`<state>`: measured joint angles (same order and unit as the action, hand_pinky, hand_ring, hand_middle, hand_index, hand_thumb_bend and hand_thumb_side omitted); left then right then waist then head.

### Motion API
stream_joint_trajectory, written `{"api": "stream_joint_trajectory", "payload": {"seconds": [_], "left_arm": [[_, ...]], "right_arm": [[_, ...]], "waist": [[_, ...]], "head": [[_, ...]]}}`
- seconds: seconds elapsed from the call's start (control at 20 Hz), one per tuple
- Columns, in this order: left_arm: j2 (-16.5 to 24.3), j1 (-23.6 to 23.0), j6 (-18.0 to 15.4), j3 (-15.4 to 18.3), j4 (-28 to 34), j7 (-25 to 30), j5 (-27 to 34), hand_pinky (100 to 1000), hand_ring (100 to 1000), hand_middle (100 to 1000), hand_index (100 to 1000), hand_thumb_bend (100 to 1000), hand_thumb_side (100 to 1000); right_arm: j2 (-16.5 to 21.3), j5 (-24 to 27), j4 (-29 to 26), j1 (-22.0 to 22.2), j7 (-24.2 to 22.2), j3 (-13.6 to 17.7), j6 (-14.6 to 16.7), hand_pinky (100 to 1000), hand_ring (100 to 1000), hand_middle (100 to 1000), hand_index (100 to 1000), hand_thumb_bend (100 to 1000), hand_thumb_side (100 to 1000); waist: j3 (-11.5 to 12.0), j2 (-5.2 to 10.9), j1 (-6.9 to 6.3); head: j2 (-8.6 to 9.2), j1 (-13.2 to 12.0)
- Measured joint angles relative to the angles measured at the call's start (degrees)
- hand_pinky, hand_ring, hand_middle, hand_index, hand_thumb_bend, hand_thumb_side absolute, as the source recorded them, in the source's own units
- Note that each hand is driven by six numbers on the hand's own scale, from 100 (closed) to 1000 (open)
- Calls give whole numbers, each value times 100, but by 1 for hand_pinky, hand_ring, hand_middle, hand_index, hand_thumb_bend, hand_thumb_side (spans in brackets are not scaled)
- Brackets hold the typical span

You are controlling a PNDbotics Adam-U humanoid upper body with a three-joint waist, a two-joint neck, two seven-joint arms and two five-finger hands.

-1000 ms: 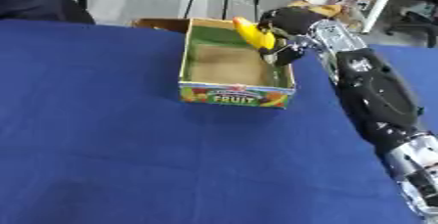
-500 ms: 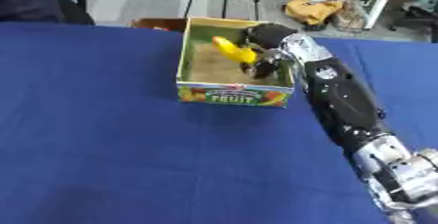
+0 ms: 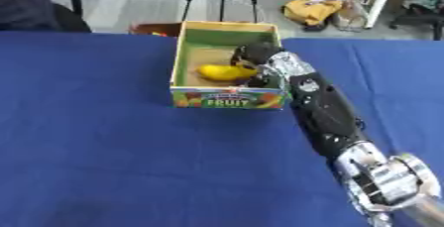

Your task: Pick up objects on the table and place them in the box.

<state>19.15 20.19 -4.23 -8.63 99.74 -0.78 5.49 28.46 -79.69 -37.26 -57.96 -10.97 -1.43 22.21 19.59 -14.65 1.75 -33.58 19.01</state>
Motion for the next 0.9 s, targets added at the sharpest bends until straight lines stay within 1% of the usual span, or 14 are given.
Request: {"api": "stream_joint_trajectory", "payload": {"seconds": [0.05,0.15,0.25,0.5,0.65,0.8,0.9], "left_arm": [[0,0,1,0,3,1,1,543,556,571,725,558,819],[-1,0,1,0,16,1,1,543,556,571,725,558,819],[-2,0,1,0,27,2,1,543,556,571,725,559,818],[-26,0,1,0,27,2,1,544,556,571,725,561,817],[-26,-1,2,1,27,1,1,544,556,571,725,561,816],[-25,-6,1,4,27,-4,1,545,557,572,725,562,815],[-21,-23,0,9,27,-11,-1,545,557,572,725,563,815]], "right_arm": [[0,-12,10,-2,9,1,3,774,836,809,735,100,334],[0,-30,11,-2,34,2,2,772,836,809,841,100,327],[-10,-35,11,-4,60,3,-1,770,836,810,894,100,331],[-41,-26,-34,24,134,-9,38,768,837,811,940,100,333],[-52,75,-137,50,145,-47,97,764,839,811,952,100,320],[-46,323,-317,51,128,-76,155,744,844,811,957,100,249],[5,665,-489,51,74,-74,193,740,845,811,957,100,233]], "waist": [[2,1,-6],[4,1,-24],[4,1,-29],[-69,-2,-36],[-182,15,-62],[-336,72,-78],[-452,124,-72]], "head": [[12,10],[41,27],[49,33],[92,44],[92,24],[91,-25],[88,-100]]}}
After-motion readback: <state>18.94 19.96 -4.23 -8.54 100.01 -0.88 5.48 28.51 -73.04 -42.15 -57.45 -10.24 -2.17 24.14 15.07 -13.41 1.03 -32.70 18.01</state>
